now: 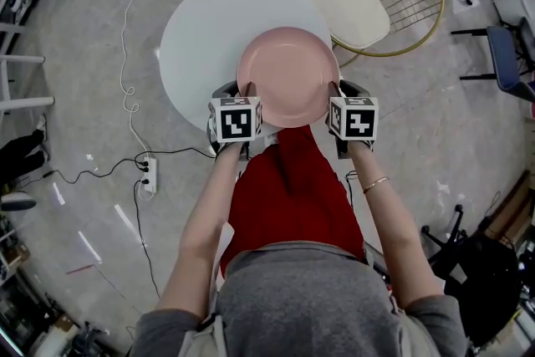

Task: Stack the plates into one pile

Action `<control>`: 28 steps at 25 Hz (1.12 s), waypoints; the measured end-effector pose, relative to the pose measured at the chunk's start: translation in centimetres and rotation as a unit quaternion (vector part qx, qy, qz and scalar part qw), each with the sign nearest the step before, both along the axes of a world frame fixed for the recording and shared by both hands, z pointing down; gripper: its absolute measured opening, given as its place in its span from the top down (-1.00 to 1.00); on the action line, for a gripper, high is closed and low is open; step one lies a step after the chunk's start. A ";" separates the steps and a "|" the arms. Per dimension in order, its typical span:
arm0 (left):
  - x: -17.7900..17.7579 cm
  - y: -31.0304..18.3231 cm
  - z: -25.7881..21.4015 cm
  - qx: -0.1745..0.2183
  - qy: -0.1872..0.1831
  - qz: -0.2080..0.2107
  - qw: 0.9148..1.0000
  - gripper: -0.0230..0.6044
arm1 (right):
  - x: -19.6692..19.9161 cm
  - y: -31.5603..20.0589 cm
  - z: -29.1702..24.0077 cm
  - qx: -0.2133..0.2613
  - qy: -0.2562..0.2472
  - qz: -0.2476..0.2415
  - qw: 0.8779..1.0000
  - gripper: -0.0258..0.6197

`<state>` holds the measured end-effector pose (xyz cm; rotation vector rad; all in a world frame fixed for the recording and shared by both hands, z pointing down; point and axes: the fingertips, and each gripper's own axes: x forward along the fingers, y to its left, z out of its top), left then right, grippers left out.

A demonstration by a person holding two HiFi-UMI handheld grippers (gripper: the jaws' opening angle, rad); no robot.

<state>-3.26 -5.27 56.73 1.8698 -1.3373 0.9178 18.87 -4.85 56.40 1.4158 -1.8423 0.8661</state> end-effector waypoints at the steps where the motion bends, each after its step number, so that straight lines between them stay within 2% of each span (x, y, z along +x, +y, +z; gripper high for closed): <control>1: 0.0 0.0 0.0 0.000 0.001 0.000 1.000 0.56 | 0.0 0.0 0.0 0.001 0.002 0.001 1.000 0.70; 13: 0.1 0.3 -0.1 0.005 0.009 0.003 1.000 0.51 | 0.3 -0.1 -0.9 0.037 0.016 0.014 0.999 0.70; 17: -0.6 0.7 0.2 0.002 -0.009 0.003 1.000 0.42 | 0.8 -0.3 -1.6 0.049 0.018 0.020 0.998 0.70; 21: -1.5 1.2 0.3 0.001 -0.013 0.001 1.000 0.42 | 0.7 -0.3 -2.3 0.063 0.017 0.023 0.998 0.70; 28: -2.2 1.4 -1.6 0.024 0.008 -0.010 1.000 0.44 | -0.6 -0.4 -4.6 0.098 -0.005 0.021 0.995 0.70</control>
